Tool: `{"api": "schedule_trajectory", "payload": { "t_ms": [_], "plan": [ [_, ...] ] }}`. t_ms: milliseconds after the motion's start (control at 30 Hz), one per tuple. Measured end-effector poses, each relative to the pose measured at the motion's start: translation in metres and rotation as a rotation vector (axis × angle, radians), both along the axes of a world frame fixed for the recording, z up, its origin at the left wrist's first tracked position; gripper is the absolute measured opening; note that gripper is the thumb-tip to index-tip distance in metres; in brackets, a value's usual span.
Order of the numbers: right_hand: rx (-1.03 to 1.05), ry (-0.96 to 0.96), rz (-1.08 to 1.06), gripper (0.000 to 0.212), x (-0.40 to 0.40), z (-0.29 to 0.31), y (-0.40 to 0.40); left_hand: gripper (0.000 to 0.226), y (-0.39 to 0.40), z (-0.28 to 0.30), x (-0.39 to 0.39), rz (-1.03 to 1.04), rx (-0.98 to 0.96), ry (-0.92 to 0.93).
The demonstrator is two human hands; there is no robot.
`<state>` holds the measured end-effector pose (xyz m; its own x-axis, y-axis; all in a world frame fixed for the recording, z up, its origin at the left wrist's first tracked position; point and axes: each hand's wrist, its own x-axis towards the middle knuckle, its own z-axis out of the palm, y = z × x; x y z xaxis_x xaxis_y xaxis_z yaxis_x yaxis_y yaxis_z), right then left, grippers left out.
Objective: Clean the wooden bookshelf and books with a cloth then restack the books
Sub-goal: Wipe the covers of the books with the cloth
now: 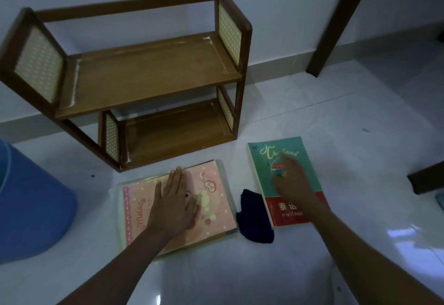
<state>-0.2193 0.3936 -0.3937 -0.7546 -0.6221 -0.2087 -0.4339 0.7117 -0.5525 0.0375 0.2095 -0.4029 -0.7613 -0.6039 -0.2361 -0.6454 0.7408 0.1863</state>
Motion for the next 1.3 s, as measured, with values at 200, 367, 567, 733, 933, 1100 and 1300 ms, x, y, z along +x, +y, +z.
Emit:
{"api": "schedule_trajectory", "payload": {
  "t_ms": [200,367,567,733,933,1100,1300],
  "plan": [
    [0.539,0.329,0.559,0.093,0.117,-0.043,0.023,0.073,-0.016,-0.013,0.093,0.252,-0.037,-0.003],
    [-0.005,0.332,0.133,0.02,0.107,-0.018,-0.011,0.091,-0.019,-0.023,0.139,0.383,0.035,-0.034],
    [-0.059,0.153,0.426,0.045,0.163,-0.007,-0.078,0.079,-0.016,-0.043,0.14,0.433,0.238,0.034],
    [-0.051,0.353,0.777,0.046,0.265,-0.022,-0.079,0.071,-0.02,-0.043,0.14,0.433,0.236,-0.02],
    [0.05,0.471,0.602,0.048,0.199,-0.028,-0.107,0.072,-0.019,-0.041,0.139,0.408,0.184,-0.044],
    [0.061,0.388,0.481,0.057,0.241,-0.03,-0.129,0.082,-0.012,-0.044,0.132,0.438,0.151,-0.036],
    [-0.11,0.504,0.883,0.046,0.234,-0.034,-0.142,0.075,-0.01,-0.046,0.138,0.465,0.13,-0.059]
  ]
}}
